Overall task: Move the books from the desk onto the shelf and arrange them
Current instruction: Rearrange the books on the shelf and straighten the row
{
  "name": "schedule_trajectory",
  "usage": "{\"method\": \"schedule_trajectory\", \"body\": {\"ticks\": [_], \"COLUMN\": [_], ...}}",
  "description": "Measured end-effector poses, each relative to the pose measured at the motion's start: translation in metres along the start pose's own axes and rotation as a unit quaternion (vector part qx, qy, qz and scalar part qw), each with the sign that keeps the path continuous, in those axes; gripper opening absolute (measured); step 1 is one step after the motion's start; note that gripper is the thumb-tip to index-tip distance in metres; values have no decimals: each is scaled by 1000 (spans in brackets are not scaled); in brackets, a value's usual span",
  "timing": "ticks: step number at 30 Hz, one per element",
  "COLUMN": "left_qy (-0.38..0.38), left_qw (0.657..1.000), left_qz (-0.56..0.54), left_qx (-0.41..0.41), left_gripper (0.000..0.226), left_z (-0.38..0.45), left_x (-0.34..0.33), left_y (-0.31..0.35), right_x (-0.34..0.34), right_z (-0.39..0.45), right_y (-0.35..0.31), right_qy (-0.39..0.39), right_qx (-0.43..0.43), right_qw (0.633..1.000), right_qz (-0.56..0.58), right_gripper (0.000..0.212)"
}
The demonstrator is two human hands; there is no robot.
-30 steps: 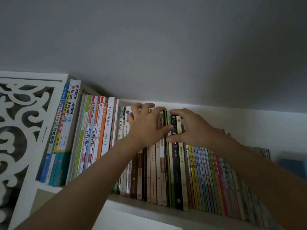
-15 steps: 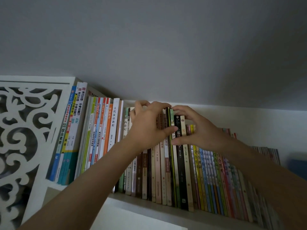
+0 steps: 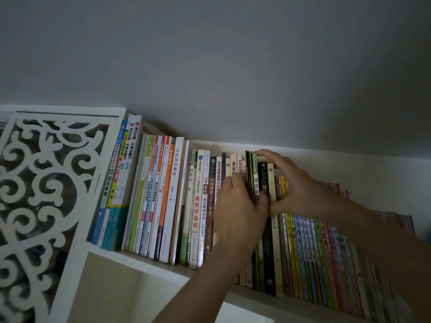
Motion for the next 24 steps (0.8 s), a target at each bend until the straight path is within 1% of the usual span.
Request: {"method": "schedule_trajectory", "body": {"ticks": [3,5,8,10,12,14,16,18,21,24], "left_qy": [-18,-21,17,38,13,-16,-11,9,23,10], "left_qw": [999,999,999,998,999,999,999,998,998,999], "left_qz": [36,37,3,-9,-27,-47,-46,-50,-38,5], "left_qx": [-26,-34,-40,-43,-33,-5,9,27,53,51], "left_gripper": [23,18,16,17,23,32,39,44,58,66], "left_z": [3,3,7,7,-3,-21,-40,-54,-63,-63], "left_x": [2,6,21,28,24,17,15,14,9,9], "left_y": [9,13,22,26,25,20,19,22,28,27], "right_x": [-5,-8,-9,-8,-8,-9,-9,-10,-10,-11], "right_z": [-2,-3,-3,-1,0,0,0,-1,-1,-2], "right_y": [1,4,9,9,7,5,2,-1,-3,-3], "right_qy": [-12,-25,-25,-21,-17,-11,-8,-10,-14,-15], "right_qx": [-12,-30,-54,-59,-49,-38,-32,-29,-29,-33], "right_qw": [998,995,991,990,990,989,988,987,987,985], "right_qz": [-54,-96,-120,-129,-132,-140,-153,-160,-159,-168], "right_gripper": [131,144,152,153,151,145,140,140,142,142]}}
Point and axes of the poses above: each hand's wrist, its own z-axis towards the middle knuckle, its own x-axis out of the back of the hand, y = z × x, the point moved 7 cm from there along z, towards the middle knuckle, and after that the axes turned 13 degrees about -x, right-handed, at the moved point
